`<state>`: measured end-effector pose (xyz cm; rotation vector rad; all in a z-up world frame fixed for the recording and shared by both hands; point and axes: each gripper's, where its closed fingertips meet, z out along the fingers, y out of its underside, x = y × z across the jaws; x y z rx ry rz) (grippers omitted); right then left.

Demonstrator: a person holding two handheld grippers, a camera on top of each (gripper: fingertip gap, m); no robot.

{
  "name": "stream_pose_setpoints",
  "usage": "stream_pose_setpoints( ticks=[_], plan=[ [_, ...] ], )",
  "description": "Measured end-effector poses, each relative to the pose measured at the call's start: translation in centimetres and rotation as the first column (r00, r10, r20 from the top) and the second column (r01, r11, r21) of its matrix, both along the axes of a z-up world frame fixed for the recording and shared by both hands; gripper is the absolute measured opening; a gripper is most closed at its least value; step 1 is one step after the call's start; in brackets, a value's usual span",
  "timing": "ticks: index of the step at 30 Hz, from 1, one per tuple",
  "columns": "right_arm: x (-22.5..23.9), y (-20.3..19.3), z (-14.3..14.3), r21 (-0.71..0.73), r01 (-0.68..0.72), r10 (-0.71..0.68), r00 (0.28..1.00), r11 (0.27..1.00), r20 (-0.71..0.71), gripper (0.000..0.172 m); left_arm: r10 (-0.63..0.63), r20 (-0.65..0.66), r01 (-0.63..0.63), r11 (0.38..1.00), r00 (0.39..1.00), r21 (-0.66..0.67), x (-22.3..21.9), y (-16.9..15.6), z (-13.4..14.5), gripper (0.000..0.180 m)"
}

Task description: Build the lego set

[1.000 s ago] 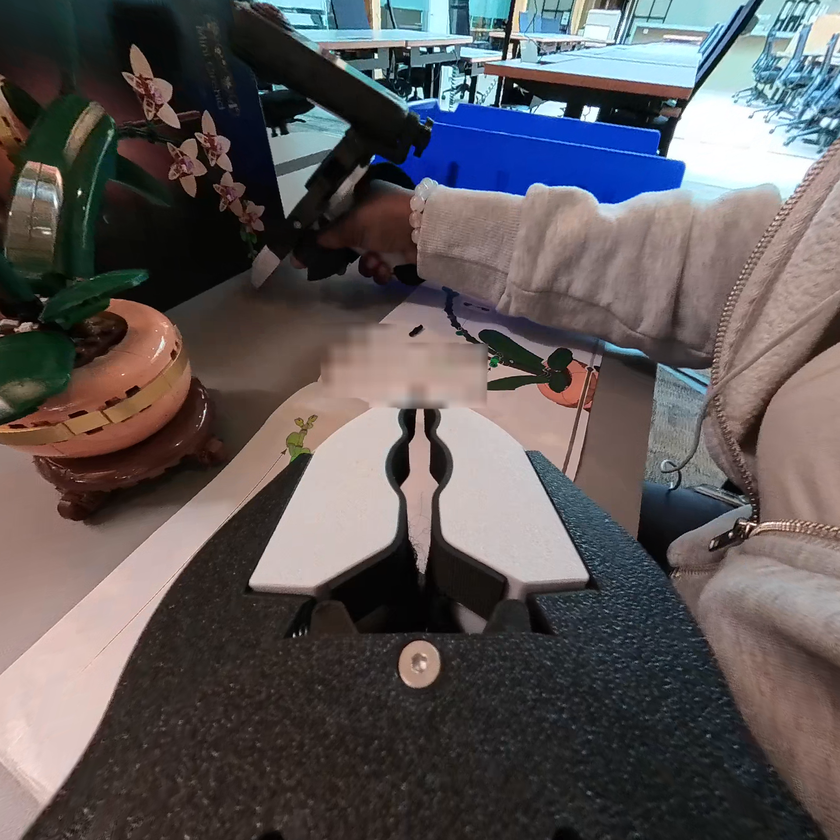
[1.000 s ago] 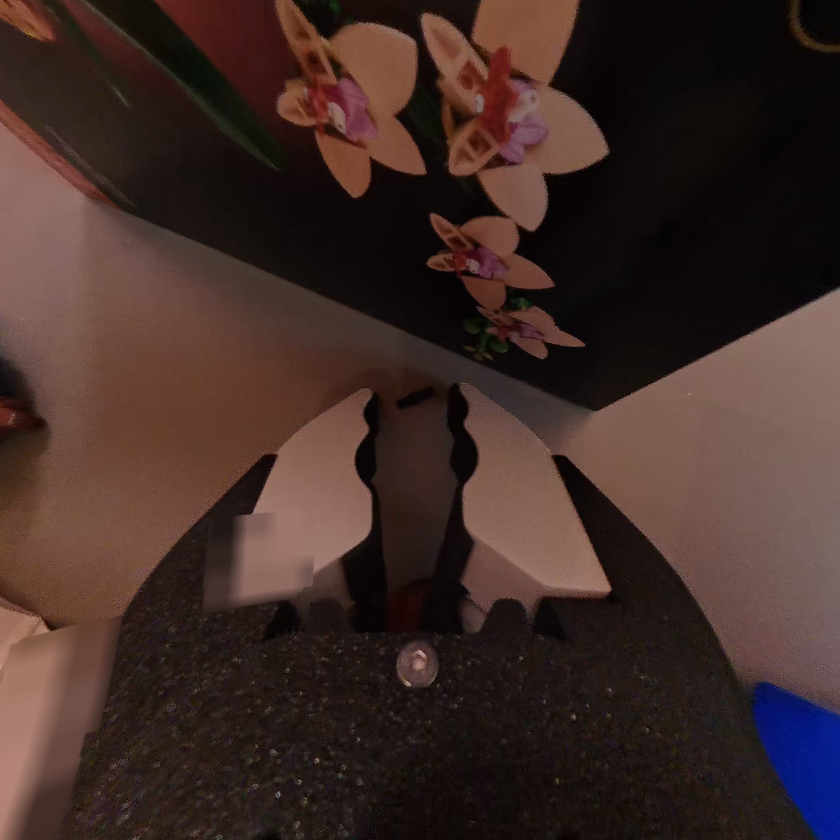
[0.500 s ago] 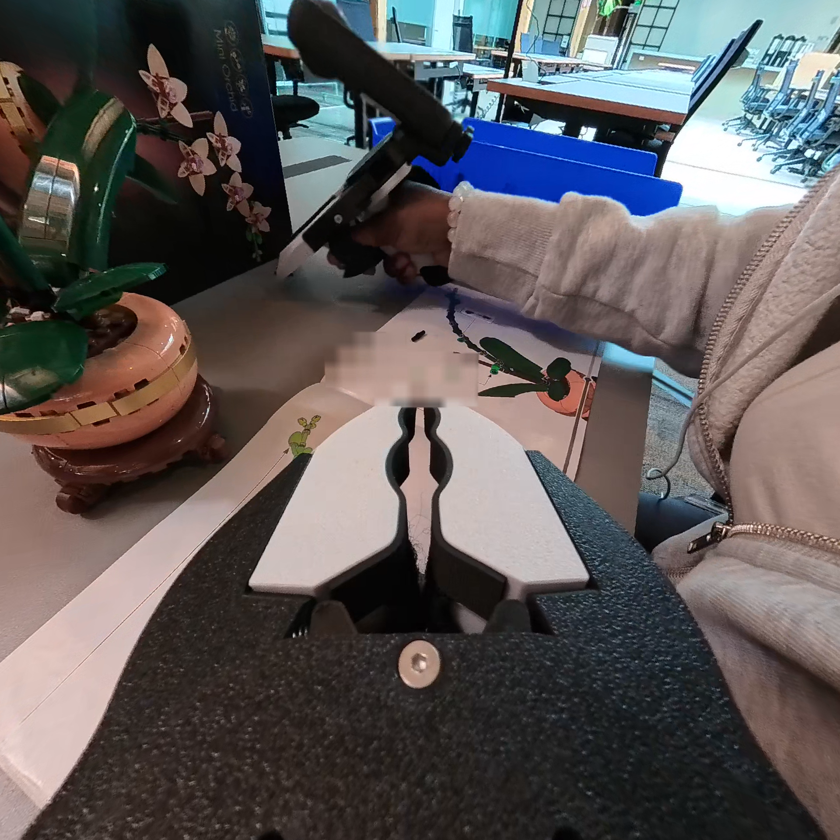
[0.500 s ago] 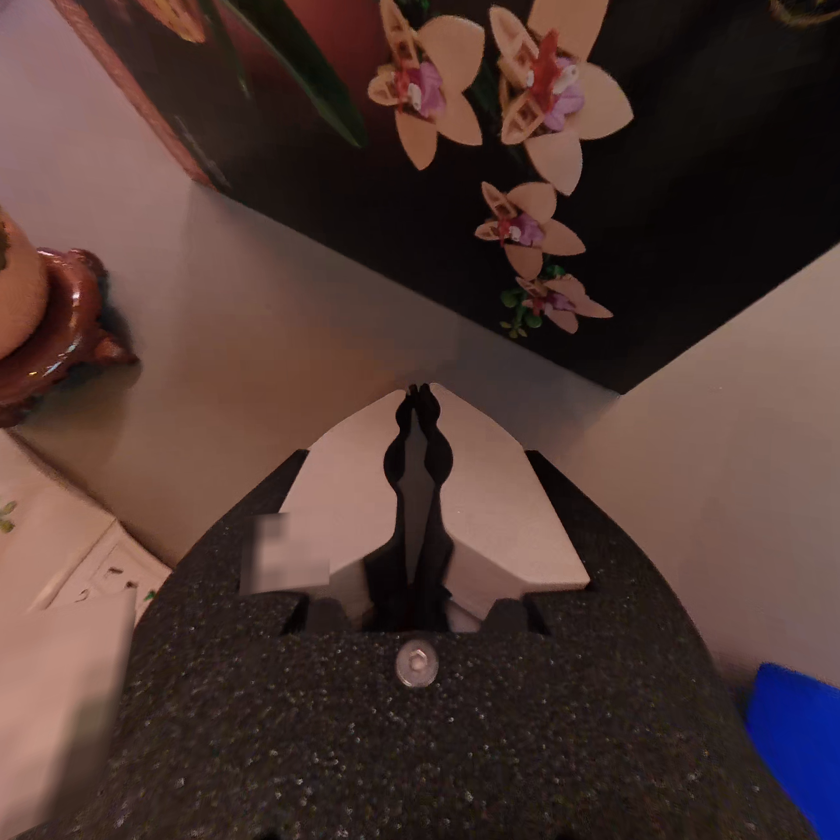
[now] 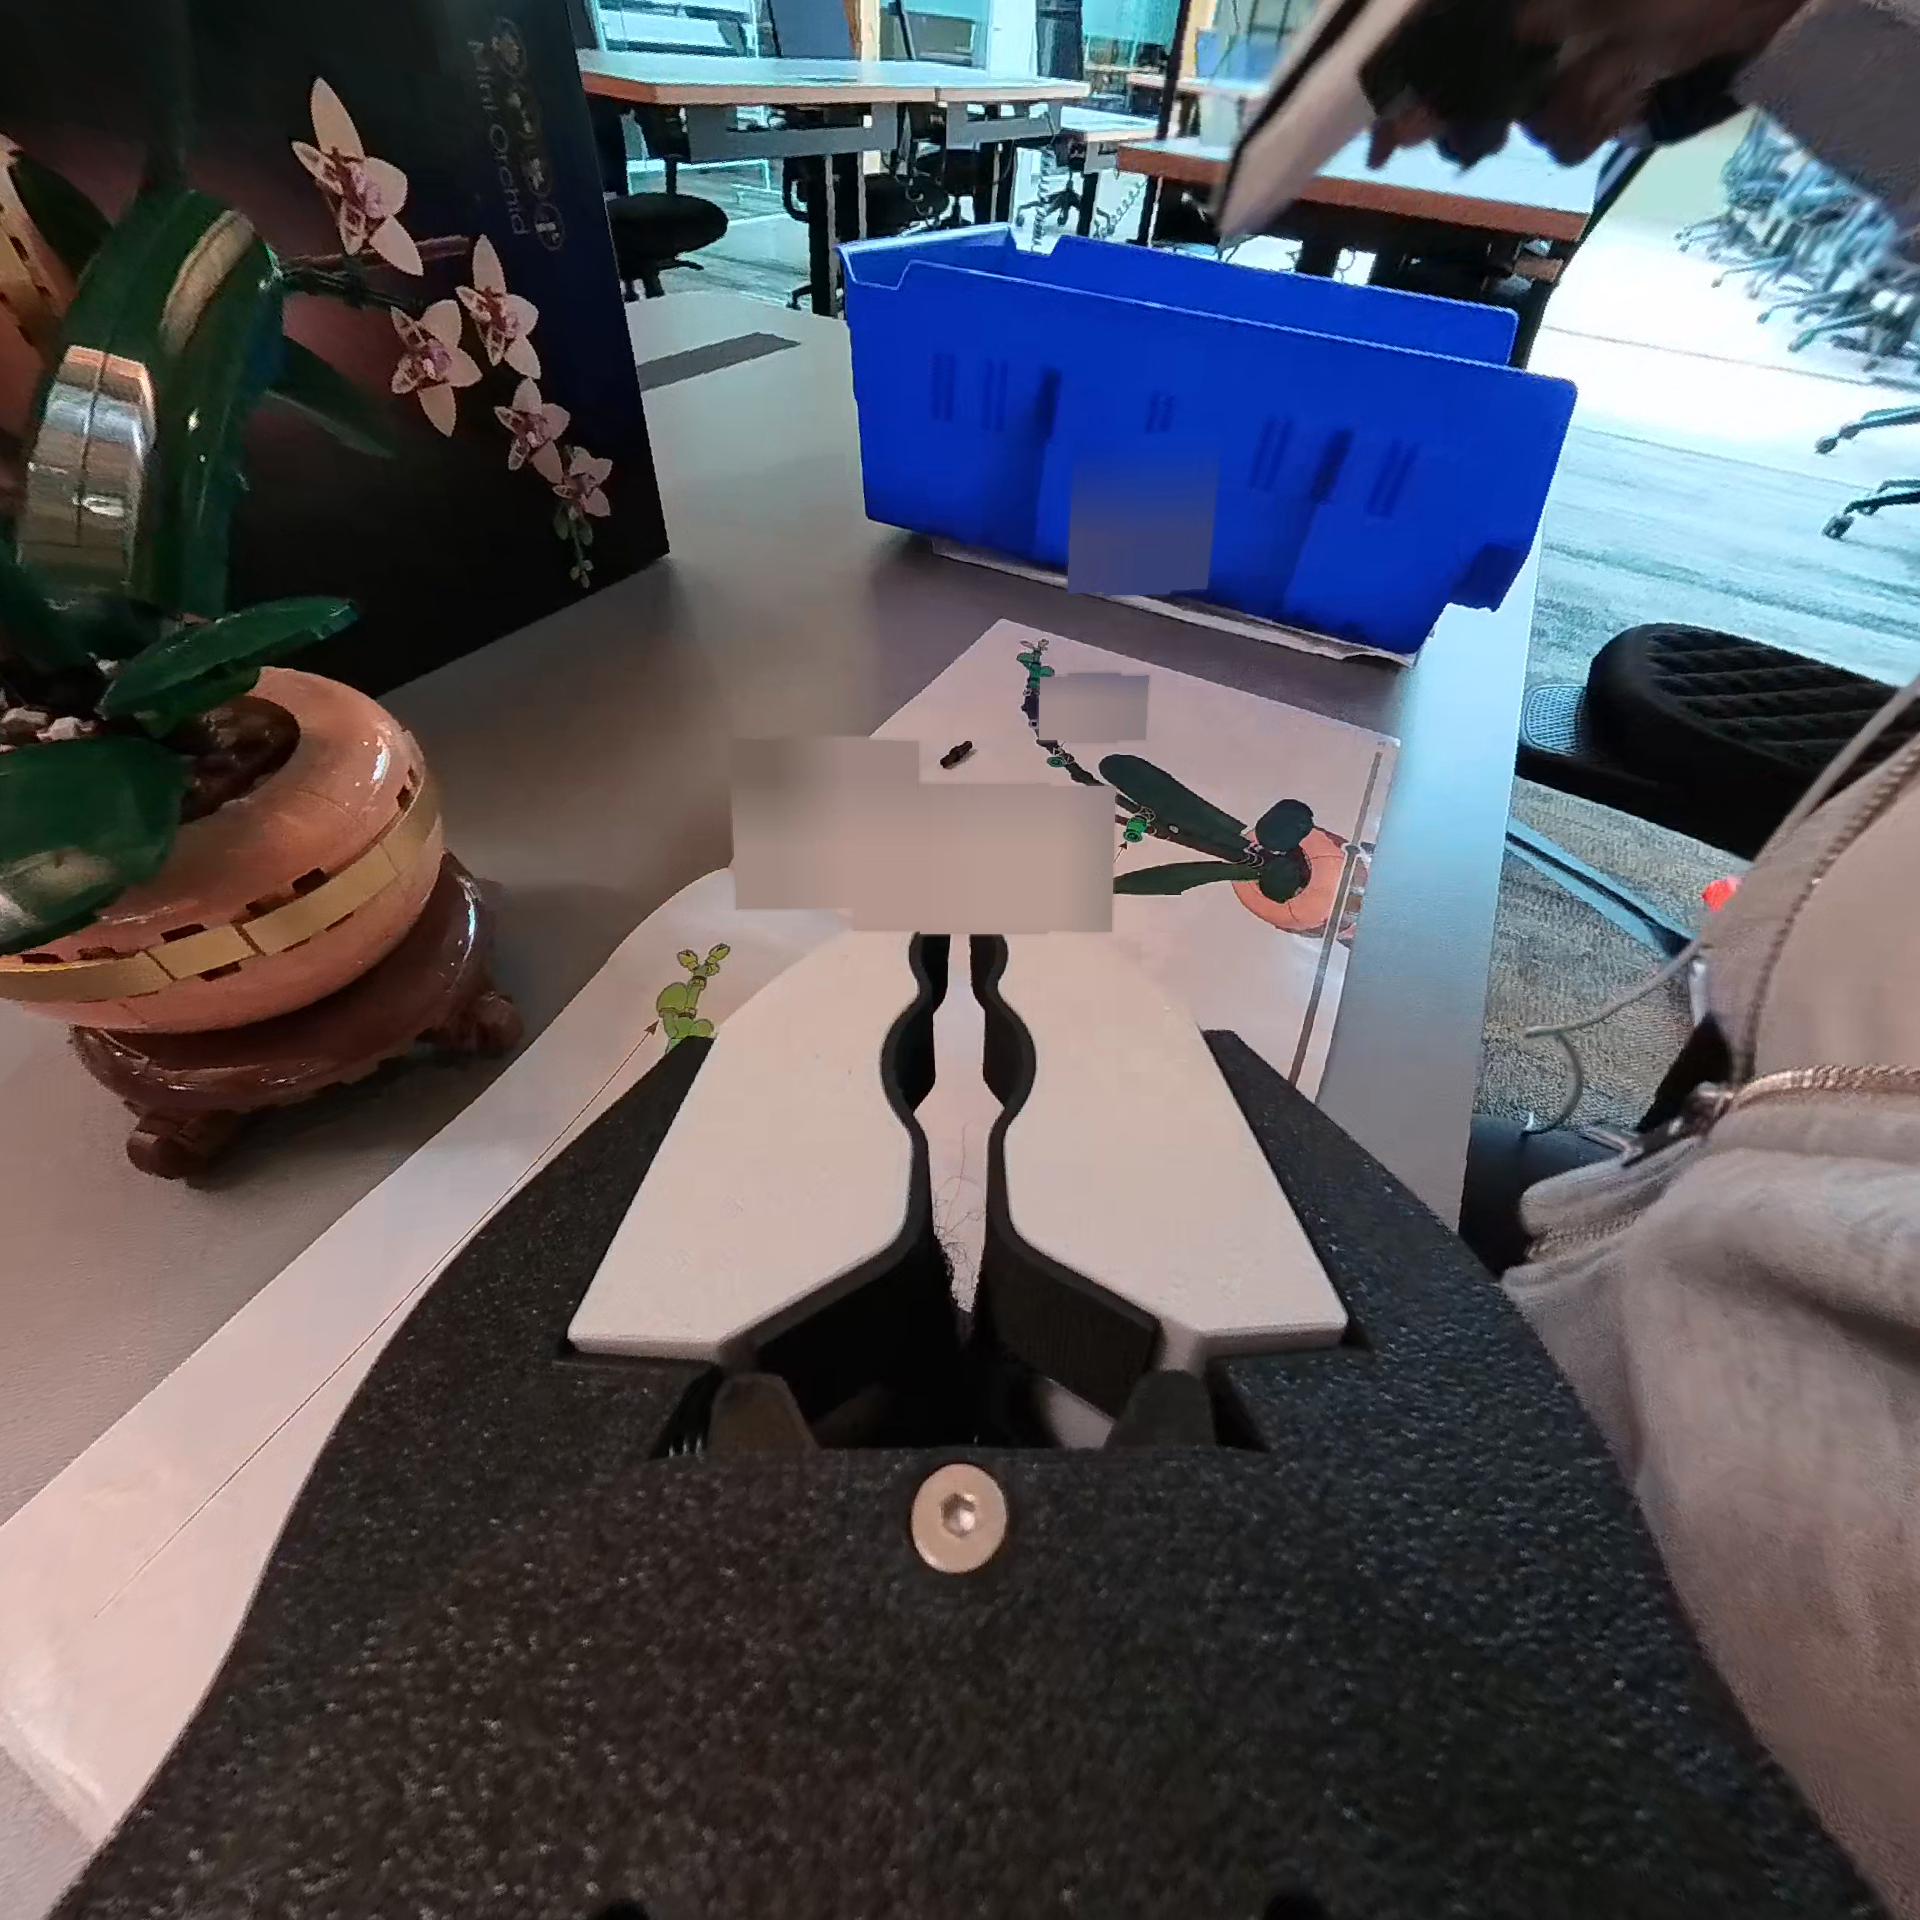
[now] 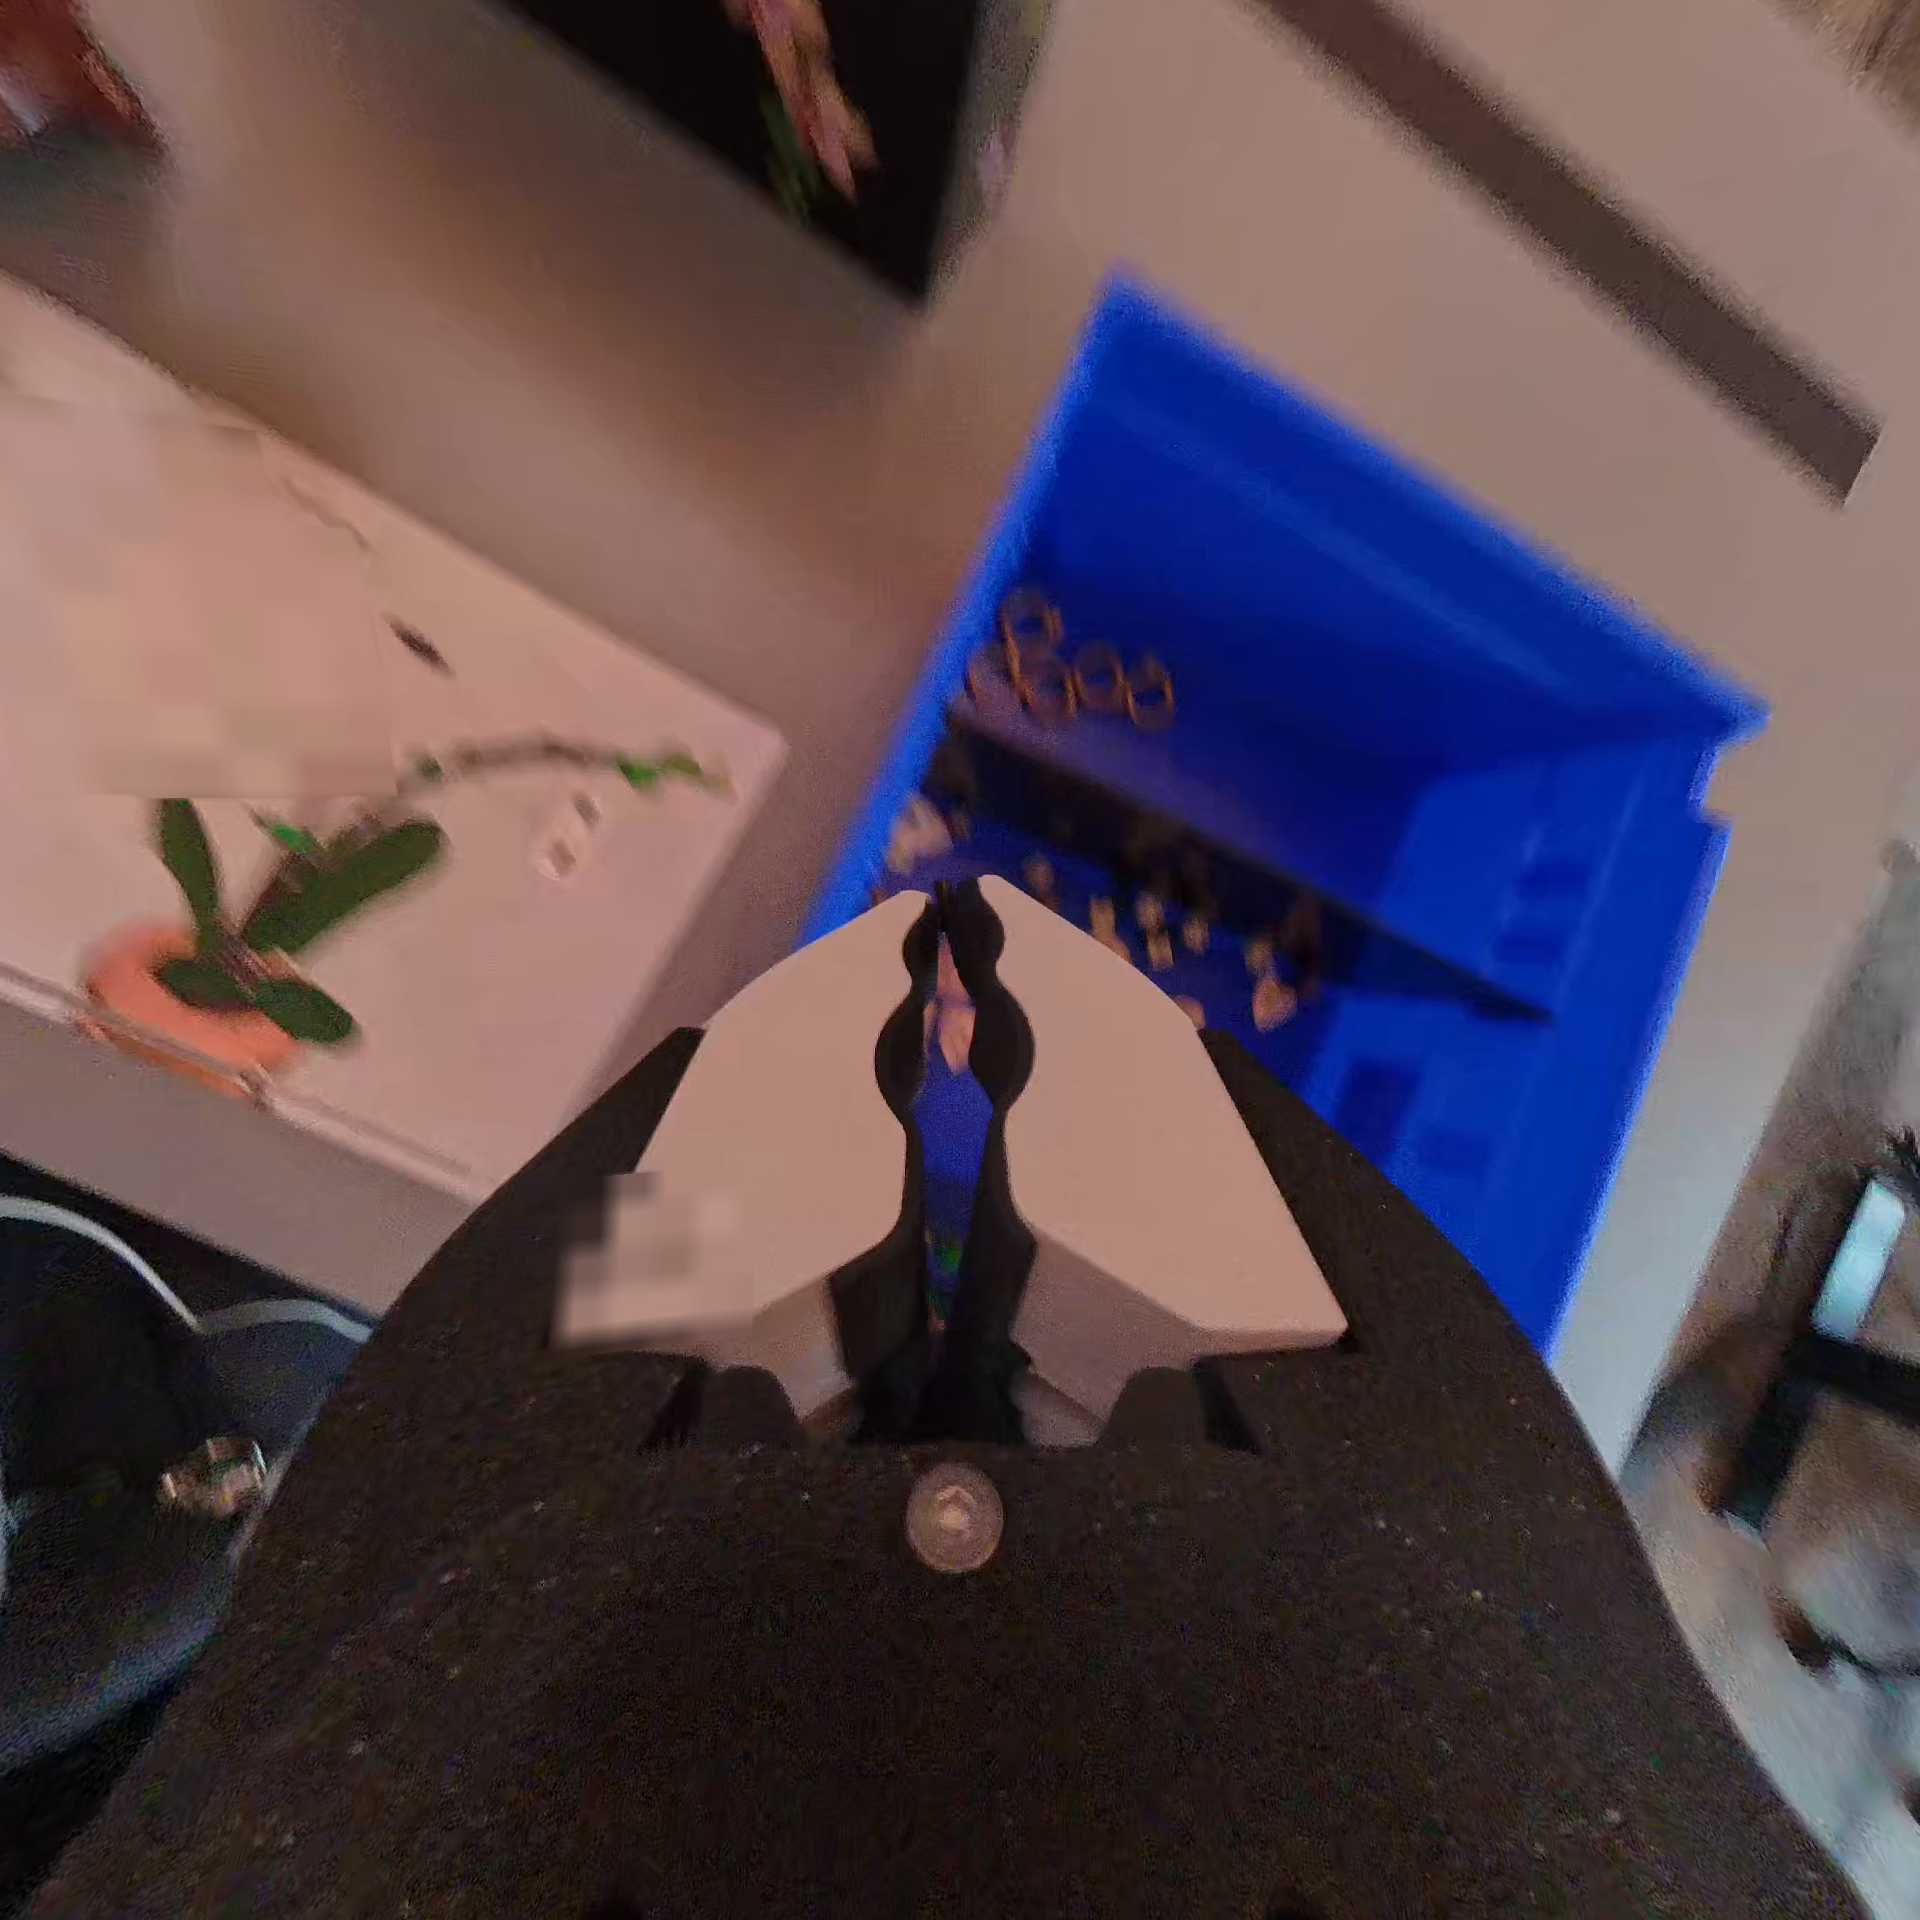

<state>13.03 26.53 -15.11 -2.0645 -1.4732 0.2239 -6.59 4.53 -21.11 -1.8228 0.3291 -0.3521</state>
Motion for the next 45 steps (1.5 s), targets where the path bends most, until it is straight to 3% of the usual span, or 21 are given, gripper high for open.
stream_pose_setpoints(
  ticks=[3, 6, 9, 12, 16, 21, 26, 28, 32, 36, 39, 41, 43, 45],
  plan=[
    [4.3, 1.0, -3.0, -0.062, 0.019, -0.012, 0.994, 0.998, 0.105, 0.006, 0.003, -0.011, -0.003, 1.000, 1.000, -0.018, 0.0, 0.2, -0.3, 0.003],
    [5.2, 1.4, -5.1, -0.125, 0.011, 0.000, 0.996, 0.992, 0.087, 0.010, 0.009, -0.011, -0.009, 1.000, 1.000, -0.003, 0.0, 0.4, 0.2, 0.005],
    [5.6, 2.5, -5.8, -0.081, 0.006, 0.000, 0.998, 0.997, 0.066, 0.016, 0.015, -0.008, -0.015, 1.000, 1.000, 0.021, 0.2, 0.4, 1.5, 0.006],
    [5.4, 2.5, -5.5, -0.075, -0.002, -0.001, 0.999, 0.997, -0.040, 0.020, 0.014, -0.066, -0.013, 1.000, 0.998, 0.018, 0.5, 0.3, 2.1, 0.008],
    [5.9, 2.2, -5.5, -0.019, -0.049, 0.049, 0.998, 0.999, -0.034, 0.022, 0.024, -0.131, -0.025, 1.000, 0.991, -0.003, 1.1, 0.6, 1.8, 0.010],
    [4.5, 0.6, -4.6, -0.044, -0.280, 0.278, 0.960, 0.959, -0.035, 0.018, 0.007, -0.126, -0.004, 1.000, 0.992, 0.022, 2.6, 1.2, 2.0, 0.010],
    [2.1, -1.3, -0.1, -0.108, -0.481, 0.488, 0.871, 0.870, 0.054, 0.044, 0.002, -0.014, -0.002, 0.999, 1.000, 0.034, 2.8, 2.5, 2.0, 0.009],
    [0.8, -2.1, 1.0, -0.110, -0.473, 0.474, 0.880, 0.874, -0.016, 0.056, -0.009, 0.006, 0.009, 1.000, 1.000, 0.030, 2.7, 3.0, 2.3, 0.009],
    [-0.3, -3.2, 2.5, 0.001, -0.369, 0.350, 0.882, 0.930, -0.317, 0.054, -0.014, -0.051, 0.016, 0.999, 0.999, 0.052, 2.1, 3.5, 3.3, 0.010],
    [-0.9, -6.4, 4.0, -0.045, -0.309, 0.226, 0.779, 0.950, -0.585, 0.040, -0.014, -0.053, 0.016, 1.000, 0.998, 0.024, 1.6, 2.8, 3.3, 0.011],
    [-1.7, -8.4, 3.8, -0.019, -0.311, 0.243, 0.777, 0.950, -0.580, 0.038, -0.028, -0.031, 0.029, 1.000, 0.999, 0.008, 1.7, 2.6, 2.3, 0.013],
    [-1.8, -8.3, 4.1, 0.085, -0.279, 0.277, 0.785, 0.957, -0.554, 0.039, -0.032, -0.015, 0.032, 0.999, 0.999, -0.008, 1.8, 2.6, 1.9, 0.015],
    [-1.9, -8.1, 5.1, 0.192, -0.266, 0.328, 0.751, 0.945, -0.572, 0.037, -0.037, -0.030, 0.037, 0.999, 0.999, -0.016, 1.8, 2.4, 1.7, 0.017],
    [-1.4, -7.8, 5.5, 0.210, -0.270, 0.342, 0.731, 0.940, -0.590, 0.033, -0.029, -0.064, 0.028, 0.999, 0.998, -0.022, 1.4, 2.3, 1.5, 0.018]
  ],
)
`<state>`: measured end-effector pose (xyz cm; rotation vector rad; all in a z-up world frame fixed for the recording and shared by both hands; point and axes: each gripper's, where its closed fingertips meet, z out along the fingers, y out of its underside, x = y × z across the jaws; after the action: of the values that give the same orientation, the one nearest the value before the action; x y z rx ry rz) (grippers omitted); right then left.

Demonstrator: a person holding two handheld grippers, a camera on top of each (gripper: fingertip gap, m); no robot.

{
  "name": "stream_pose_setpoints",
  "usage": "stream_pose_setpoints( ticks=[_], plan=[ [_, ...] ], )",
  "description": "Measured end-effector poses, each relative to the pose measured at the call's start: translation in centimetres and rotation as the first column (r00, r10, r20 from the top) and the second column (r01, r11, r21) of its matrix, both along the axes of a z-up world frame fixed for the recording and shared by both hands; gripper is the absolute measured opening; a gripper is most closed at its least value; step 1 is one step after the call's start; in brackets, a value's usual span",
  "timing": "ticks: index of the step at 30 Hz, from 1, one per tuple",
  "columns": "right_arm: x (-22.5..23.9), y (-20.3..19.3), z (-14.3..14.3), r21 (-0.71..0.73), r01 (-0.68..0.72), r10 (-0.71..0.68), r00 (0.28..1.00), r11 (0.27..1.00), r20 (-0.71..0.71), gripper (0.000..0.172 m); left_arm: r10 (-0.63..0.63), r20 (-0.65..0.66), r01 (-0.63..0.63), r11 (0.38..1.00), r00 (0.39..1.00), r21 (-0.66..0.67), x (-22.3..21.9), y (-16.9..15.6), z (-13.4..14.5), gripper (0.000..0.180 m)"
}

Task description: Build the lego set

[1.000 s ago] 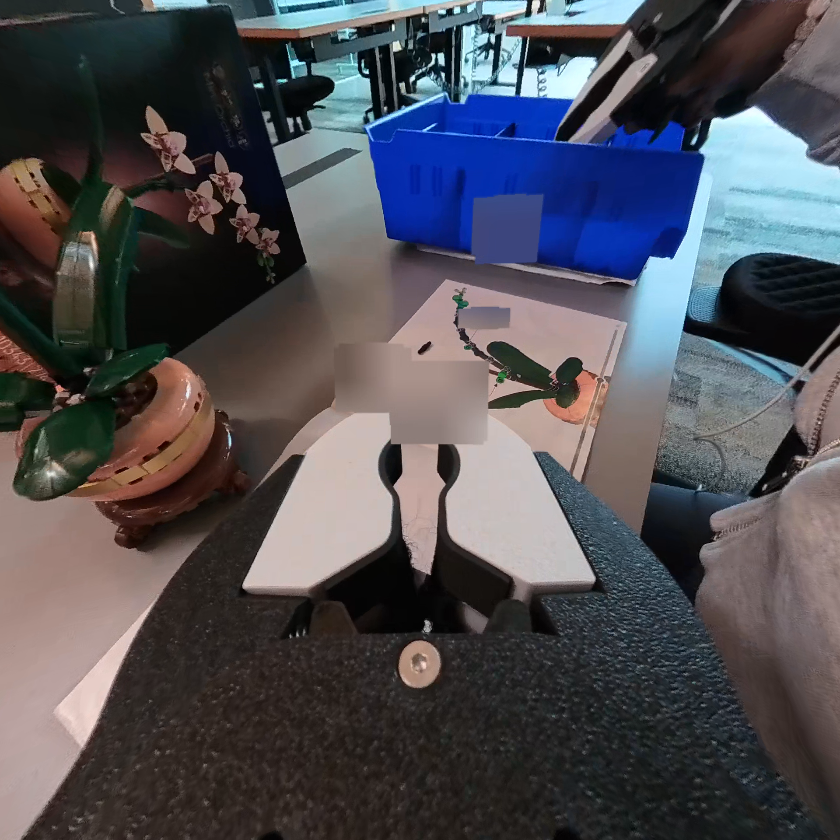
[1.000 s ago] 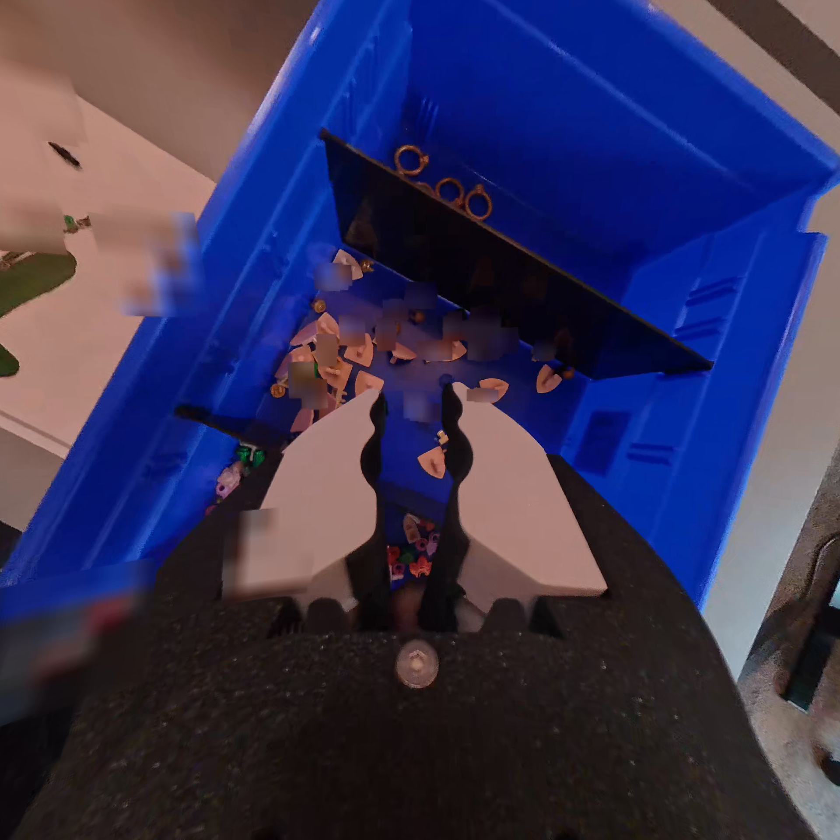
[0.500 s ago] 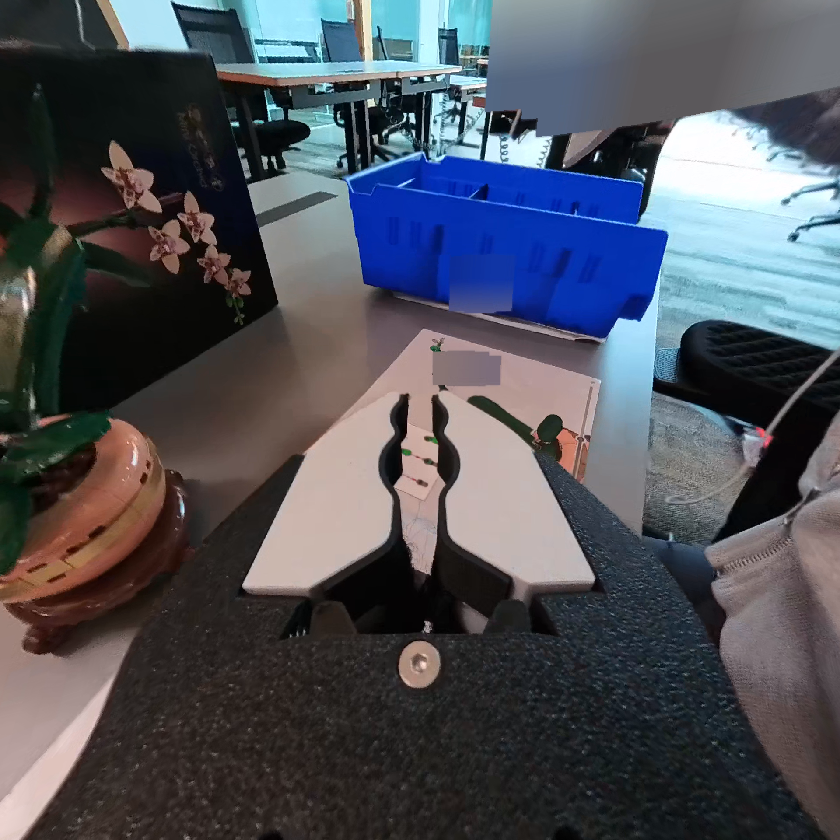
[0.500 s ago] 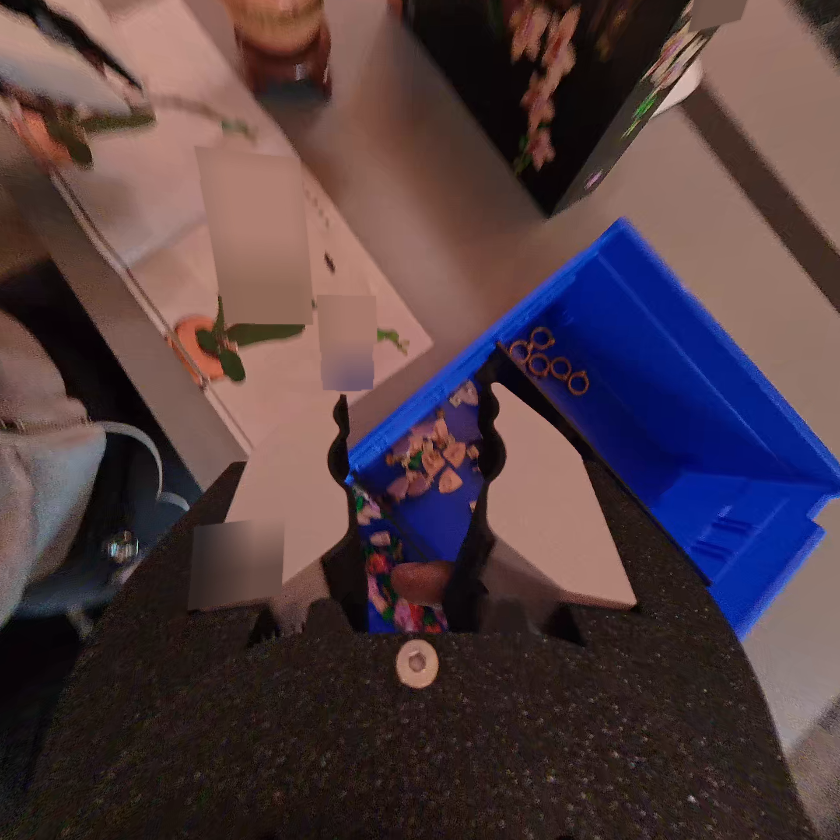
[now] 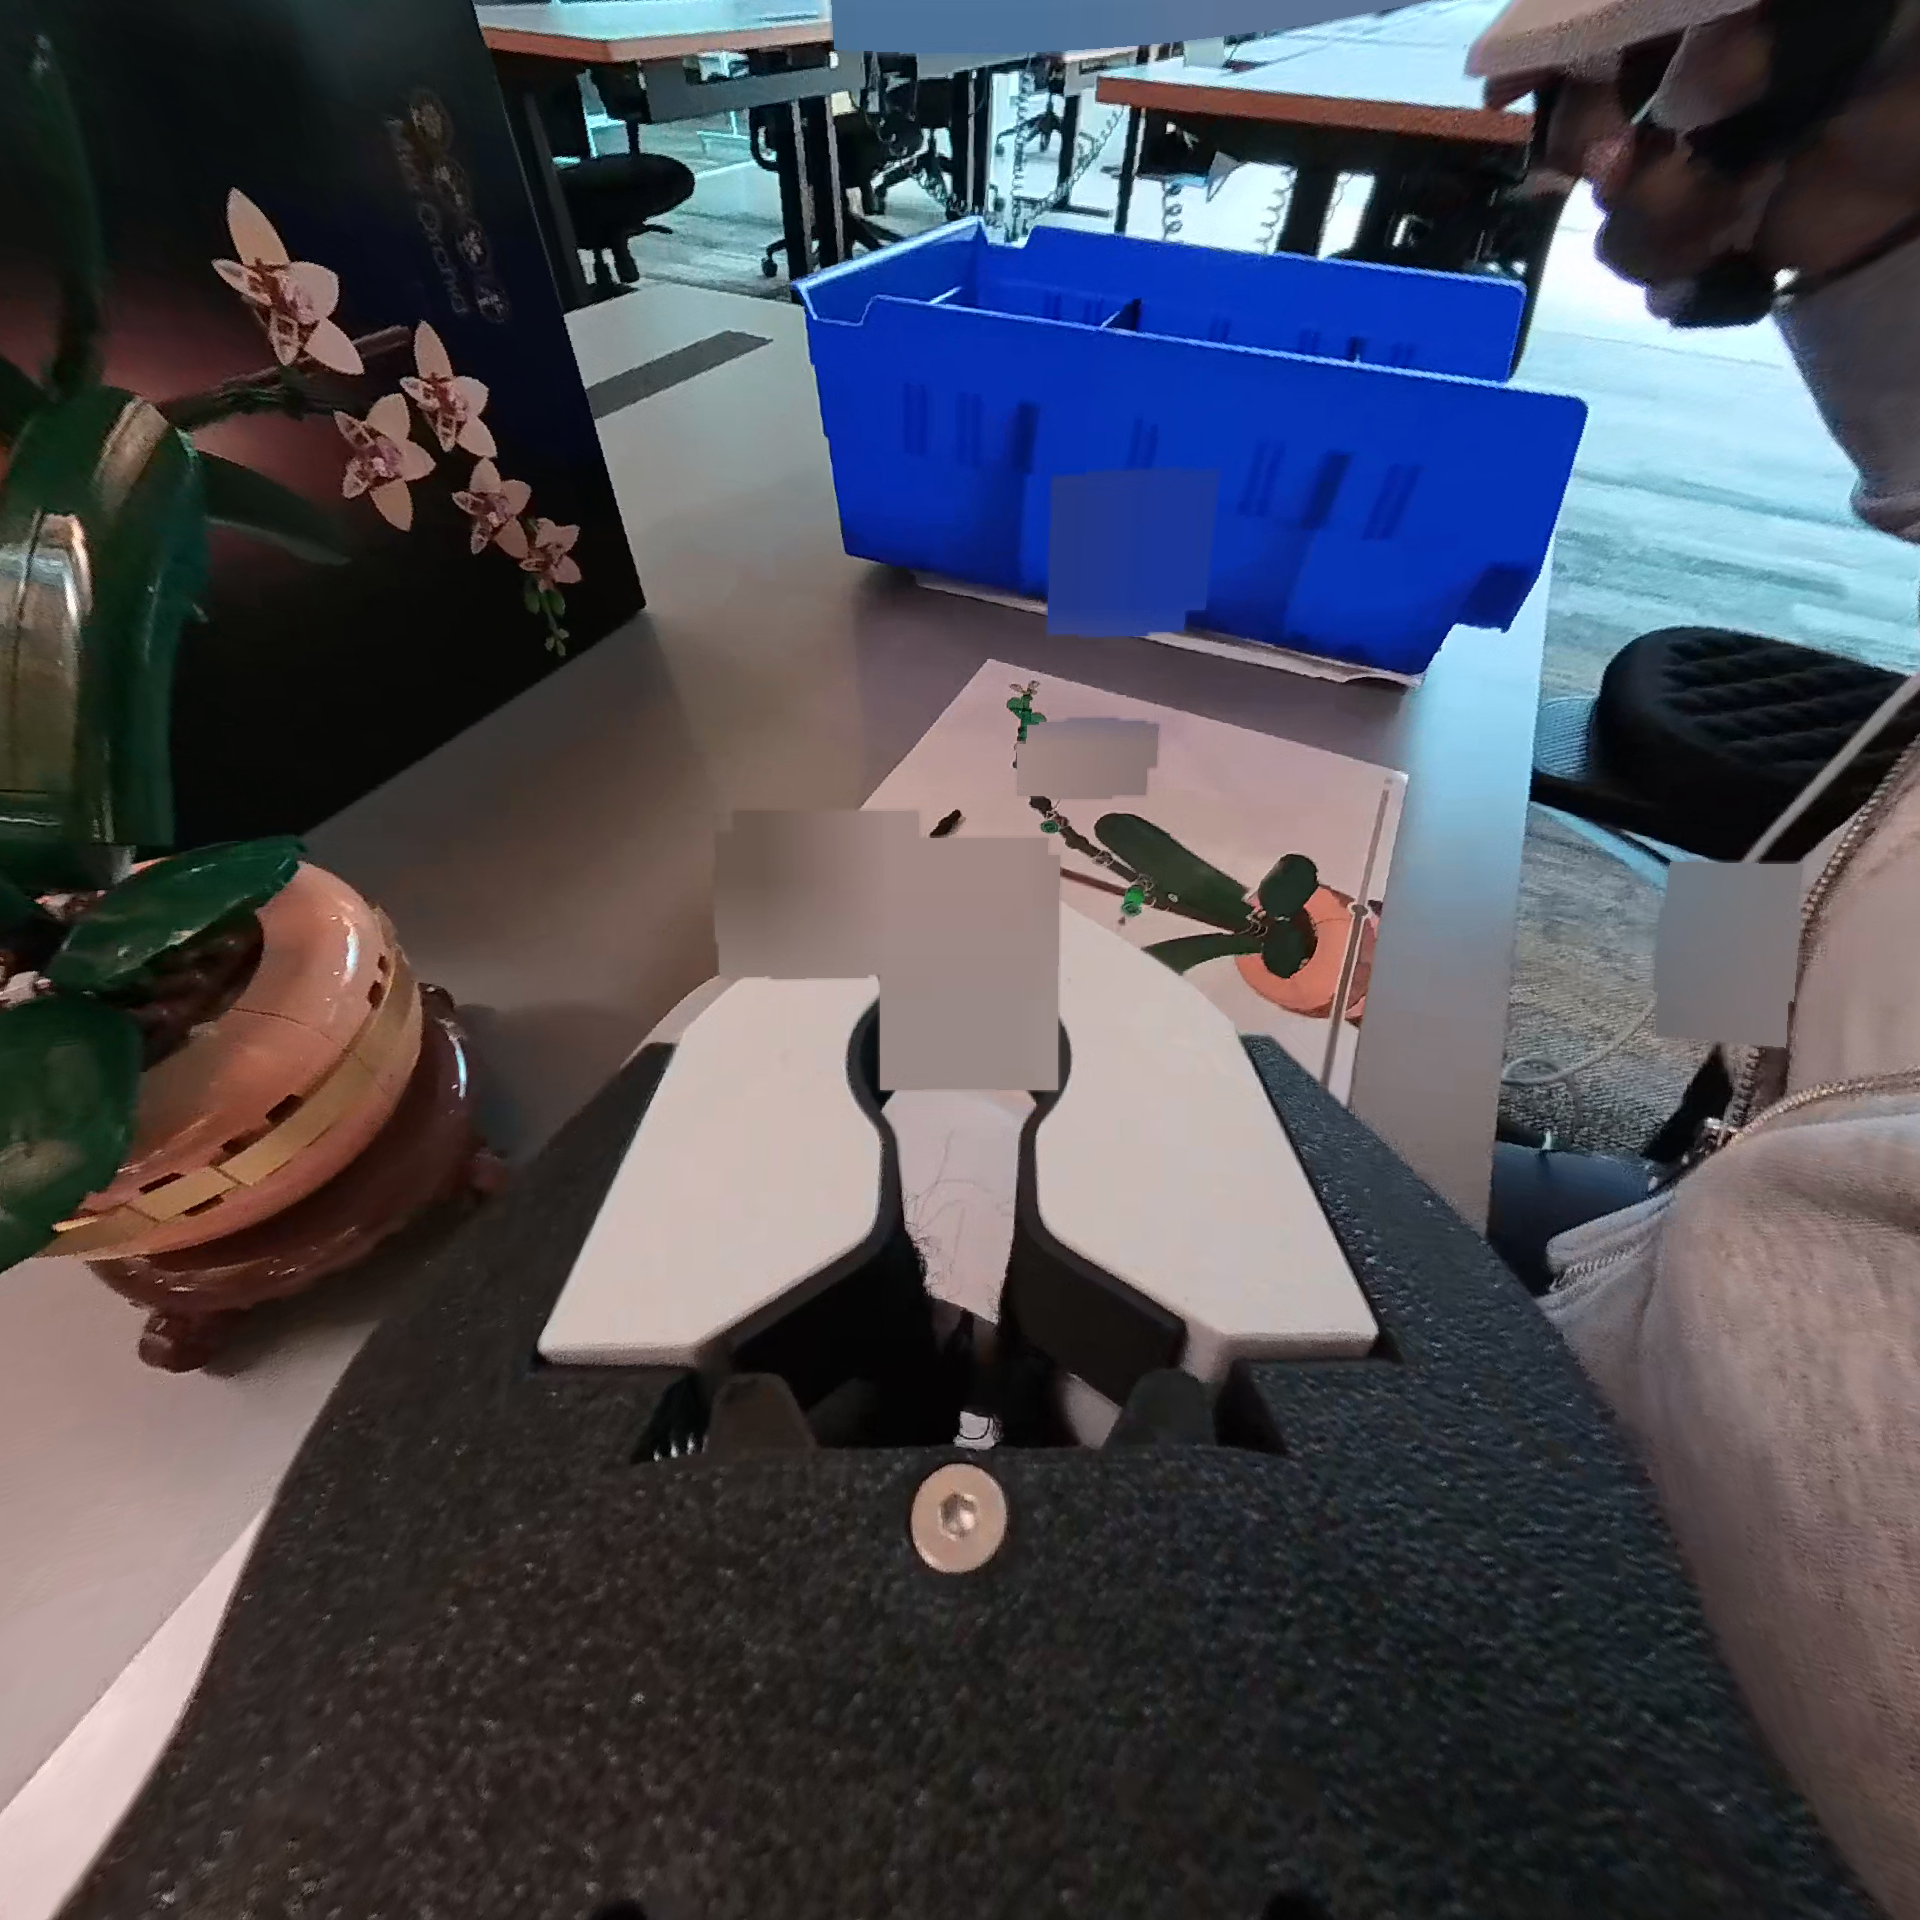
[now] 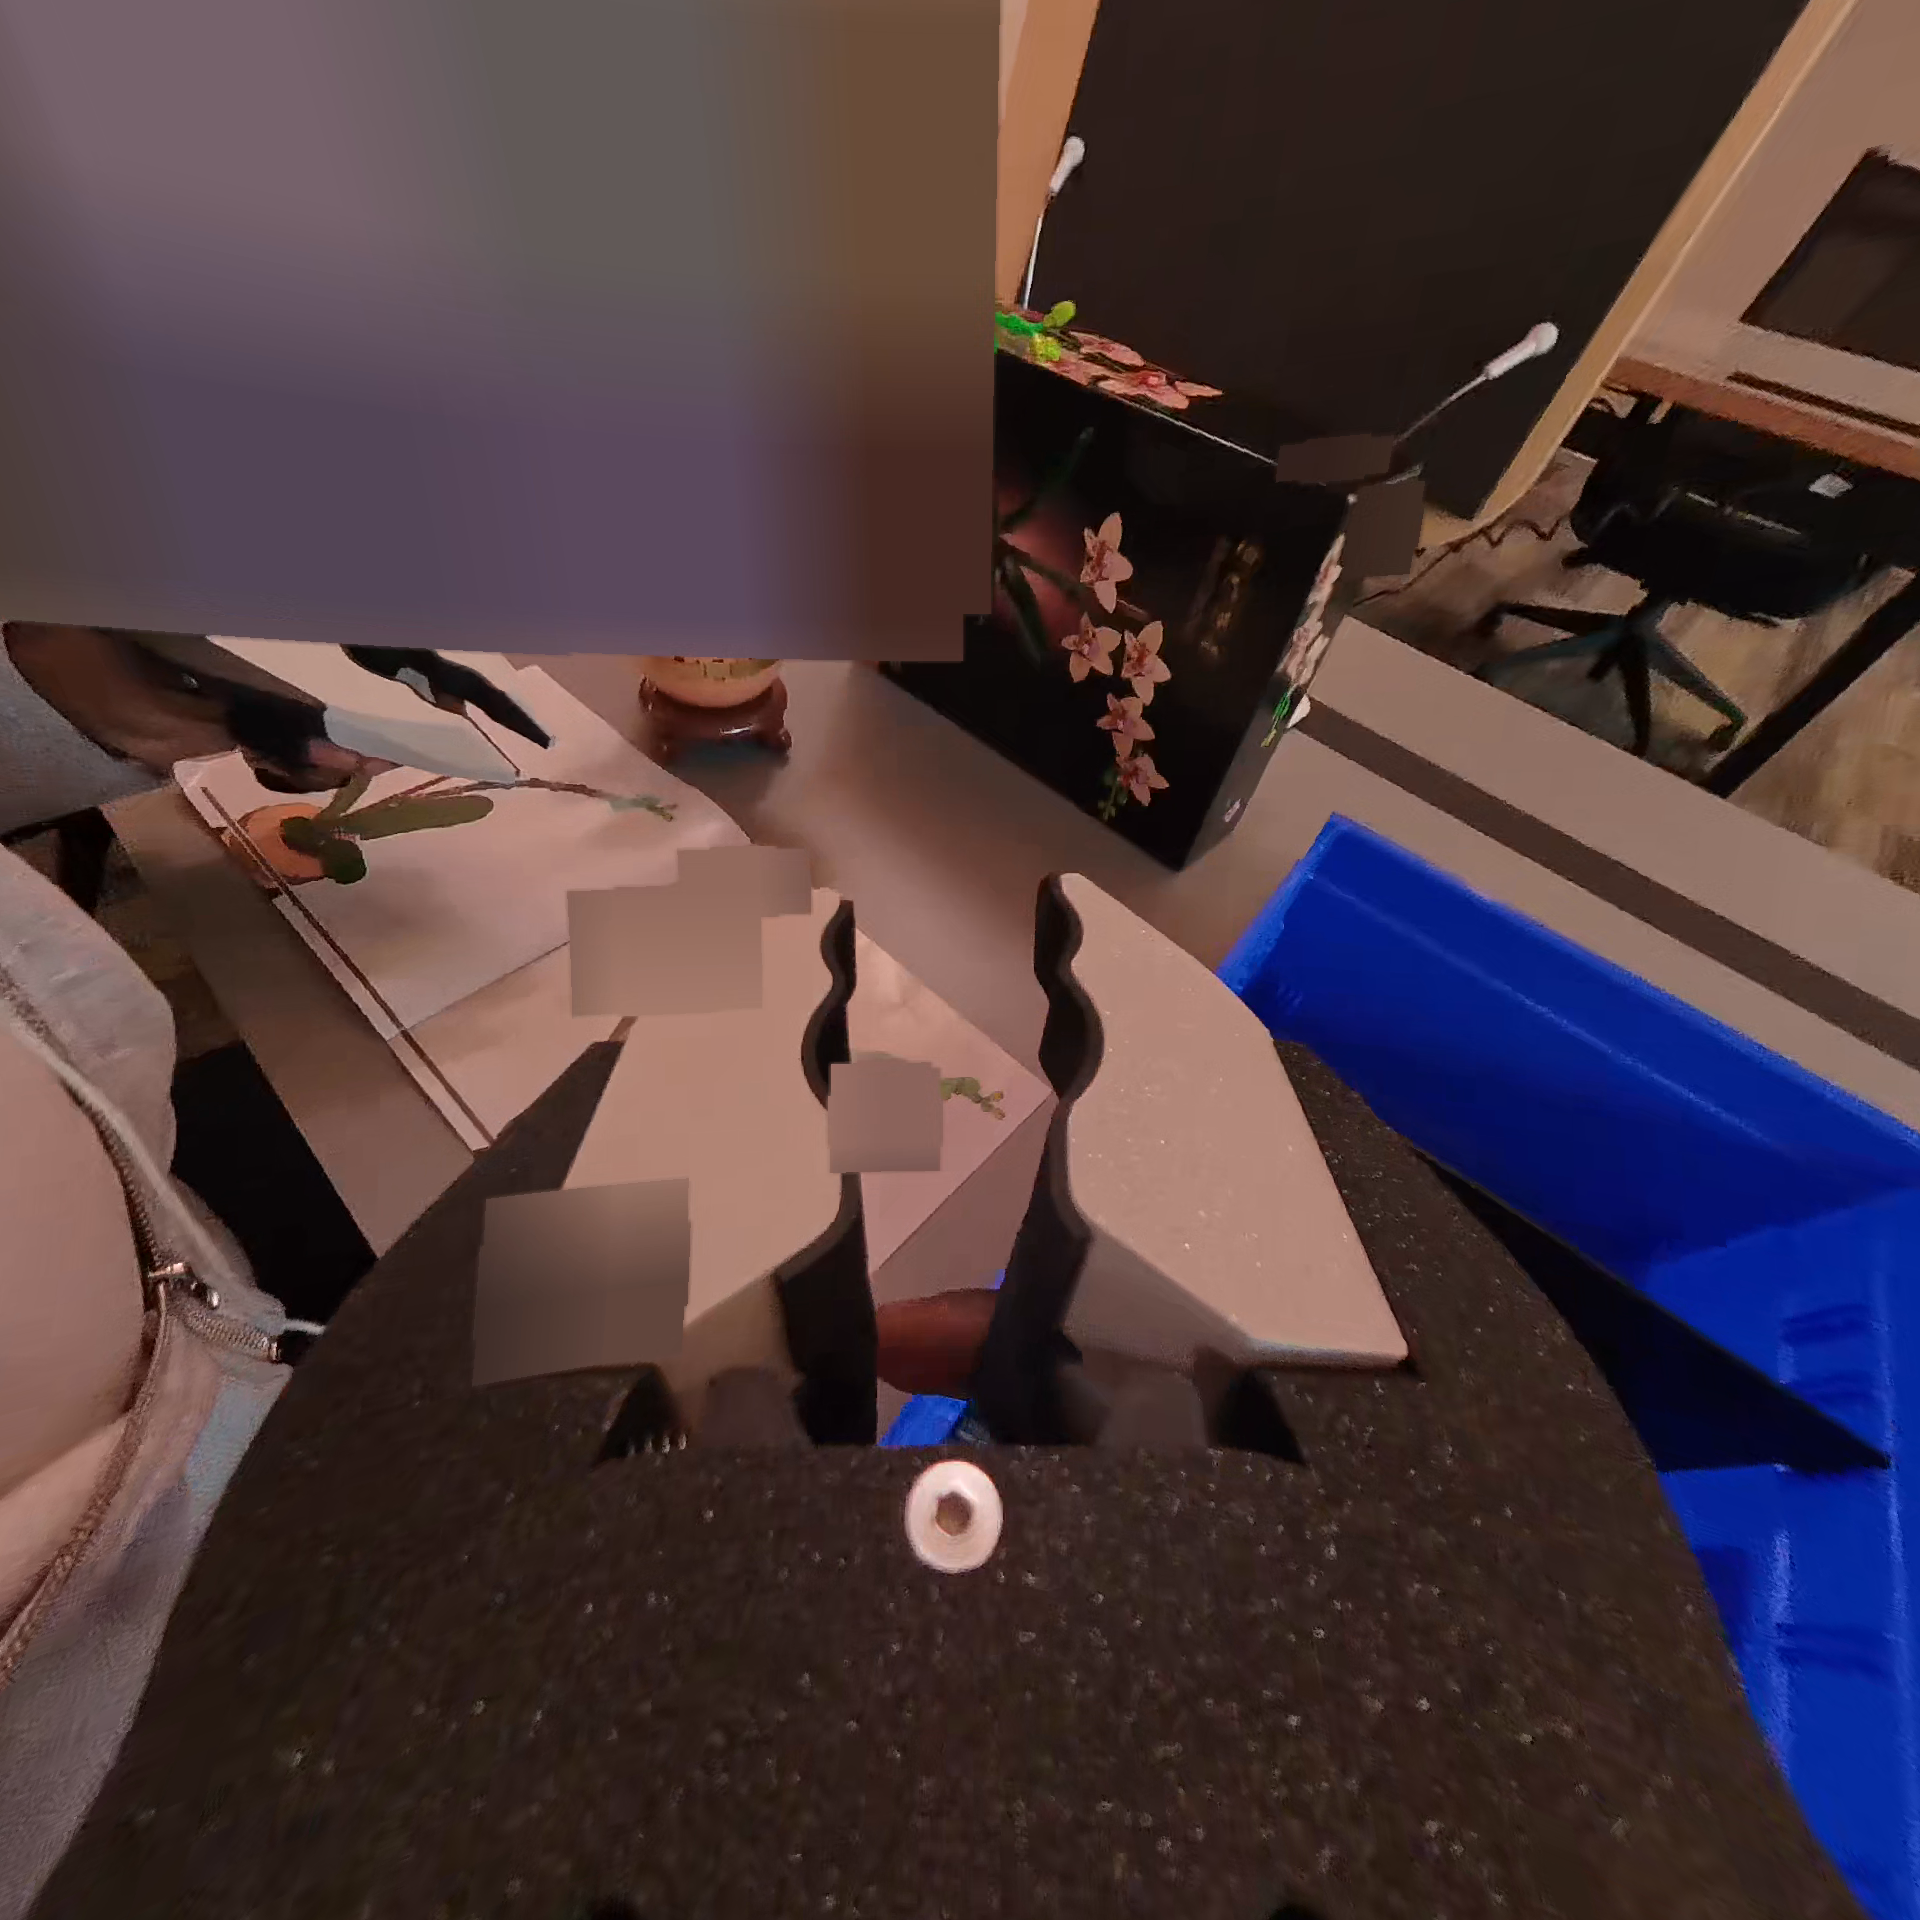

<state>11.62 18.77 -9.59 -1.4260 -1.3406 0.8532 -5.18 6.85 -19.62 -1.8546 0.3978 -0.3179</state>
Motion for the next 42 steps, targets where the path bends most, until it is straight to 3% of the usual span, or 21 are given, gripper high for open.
stream_pose_setpoints(
  ticks=[6, 10, 18, 42],
  plan=[
    [1.6, 2.3, 0.8, 0.000, 0.053, -0.053, 0.993, 0.999, -0.107, 0.032, 0.031, -0.016, -0.031, 0.999, 0.999, -0.039, -1.4, -0.2, -0.4, 0.023],
    [3.7, 5.7, 1.2, 0.055, 0.224, -0.210, 0.959, 0.973, -0.188, 0.031, 0.072, 0.036, -0.072, 0.997, 0.997, -0.011, -2.7, -0.5, 0.7, 0.023],
    [5.1, 8.3, 0.0, 0.031, 0.319, -0.306, 0.928, 0.947, -0.212, 0.028, 0.061, 0.045, -0.059, 0.997, 0.997, -0.043, -2.9, -0.1, -0.6, 0.023],
    [4.0, 8.5, -1.9, 0.007, 0.297, -0.292, 0.943, 0.955, -0.162, 0.026, 0.030, -0.009, -0.030, 0.994, 1.000, -0.108, -2.1, 0.4, -3.4, 0.021]
  ],
)
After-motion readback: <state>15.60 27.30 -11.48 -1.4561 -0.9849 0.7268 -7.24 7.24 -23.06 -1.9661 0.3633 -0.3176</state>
